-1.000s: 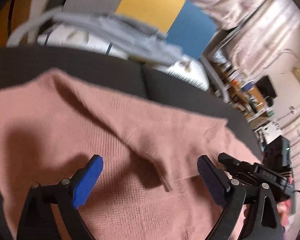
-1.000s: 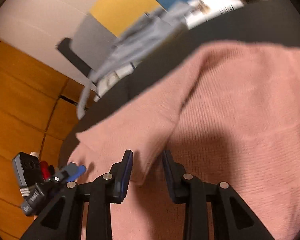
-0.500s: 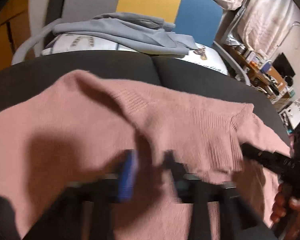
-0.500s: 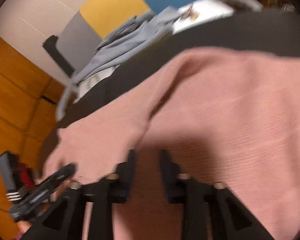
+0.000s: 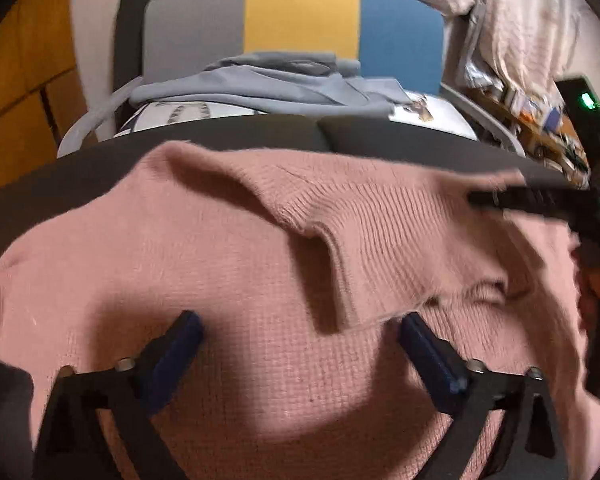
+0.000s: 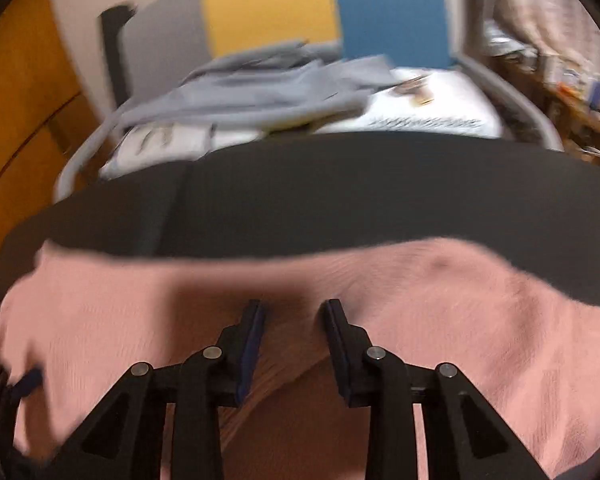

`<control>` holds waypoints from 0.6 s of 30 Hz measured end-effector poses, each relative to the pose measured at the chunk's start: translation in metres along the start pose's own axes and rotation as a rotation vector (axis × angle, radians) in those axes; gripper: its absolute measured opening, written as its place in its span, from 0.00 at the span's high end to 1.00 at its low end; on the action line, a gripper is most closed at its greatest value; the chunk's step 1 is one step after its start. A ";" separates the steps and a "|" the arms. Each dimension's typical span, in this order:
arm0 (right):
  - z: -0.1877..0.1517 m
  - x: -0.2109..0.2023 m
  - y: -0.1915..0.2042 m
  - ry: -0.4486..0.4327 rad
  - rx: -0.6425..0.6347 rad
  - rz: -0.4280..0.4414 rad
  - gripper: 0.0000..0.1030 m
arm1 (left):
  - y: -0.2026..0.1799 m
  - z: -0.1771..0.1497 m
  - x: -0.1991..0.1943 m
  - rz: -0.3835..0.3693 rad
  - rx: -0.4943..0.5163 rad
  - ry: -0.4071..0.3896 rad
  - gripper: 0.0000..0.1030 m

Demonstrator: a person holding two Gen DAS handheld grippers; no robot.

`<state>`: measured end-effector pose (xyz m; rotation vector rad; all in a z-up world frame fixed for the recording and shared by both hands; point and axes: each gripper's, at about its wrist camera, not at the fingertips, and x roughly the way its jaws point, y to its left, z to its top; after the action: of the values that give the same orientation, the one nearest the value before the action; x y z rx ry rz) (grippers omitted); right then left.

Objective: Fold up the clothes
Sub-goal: 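Smooth the folded sweater flat with both tools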

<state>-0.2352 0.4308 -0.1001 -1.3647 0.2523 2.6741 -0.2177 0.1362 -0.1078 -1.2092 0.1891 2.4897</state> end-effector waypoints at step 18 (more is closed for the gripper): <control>-0.068 -0.040 0.047 -0.085 -0.137 0.082 0.62 | 0.036 -0.009 -0.026 0.033 -0.058 0.028 0.00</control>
<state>-0.1673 0.3698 -0.1025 -1.2986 0.1210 2.8572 -0.2099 0.0939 -0.0948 -1.2749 0.1458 2.5240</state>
